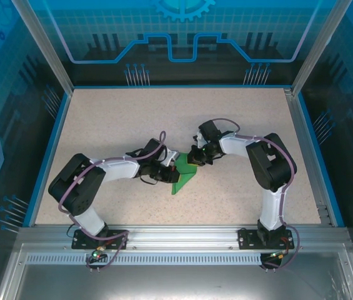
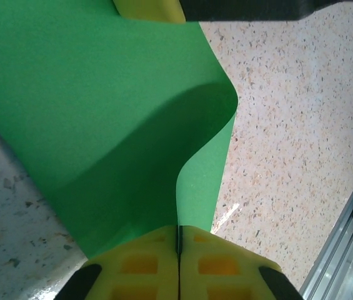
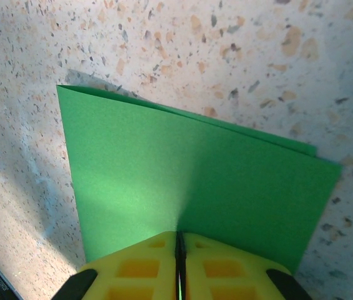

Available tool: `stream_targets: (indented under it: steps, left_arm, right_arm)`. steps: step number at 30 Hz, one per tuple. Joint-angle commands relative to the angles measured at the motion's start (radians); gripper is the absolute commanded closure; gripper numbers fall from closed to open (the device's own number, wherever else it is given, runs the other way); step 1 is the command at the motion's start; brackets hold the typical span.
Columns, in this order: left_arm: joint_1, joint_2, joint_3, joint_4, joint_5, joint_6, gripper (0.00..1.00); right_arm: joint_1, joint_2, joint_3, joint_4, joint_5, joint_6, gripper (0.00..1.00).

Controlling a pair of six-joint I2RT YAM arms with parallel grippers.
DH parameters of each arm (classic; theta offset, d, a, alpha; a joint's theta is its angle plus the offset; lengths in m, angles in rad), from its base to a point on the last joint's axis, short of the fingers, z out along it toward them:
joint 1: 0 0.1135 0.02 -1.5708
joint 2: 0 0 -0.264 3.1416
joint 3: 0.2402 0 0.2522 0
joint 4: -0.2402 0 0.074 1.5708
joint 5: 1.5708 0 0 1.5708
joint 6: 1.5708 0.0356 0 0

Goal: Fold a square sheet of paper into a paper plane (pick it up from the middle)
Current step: Third fold the triangle at the center of the table.

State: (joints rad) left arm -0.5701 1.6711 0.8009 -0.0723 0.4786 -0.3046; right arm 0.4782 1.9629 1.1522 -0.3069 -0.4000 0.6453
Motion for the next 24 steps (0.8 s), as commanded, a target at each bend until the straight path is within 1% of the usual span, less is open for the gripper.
stream_targets:
  steps: [1,10,19,24]
  left_arm:
    - [0.011,0.016,0.041,-0.053,-0.021,0.046,0.93]
    - [0.013,0.039,0.064,-0.098,-0.051,0.067,0.92]
    - [0.019,0.043,0.052,-0.068,-0.061,0.059,0.92]
    - [0.022,0.051,0.068,-0.078,-0.07,0.073,0.92]
  right_arm:
    - [0.011,0.045,-0.001,-0.057,0.064,-0.021,0.89]
    - [0.017,0.065,0.013,-0.06,0.059,-0.016,0.89]
    - [0.028,0.067,0.017,-0.067,0.065,-0.016,0.89]
    - [0.028,0.064,0.02,-0.074,0.072,-0.02,0.89]
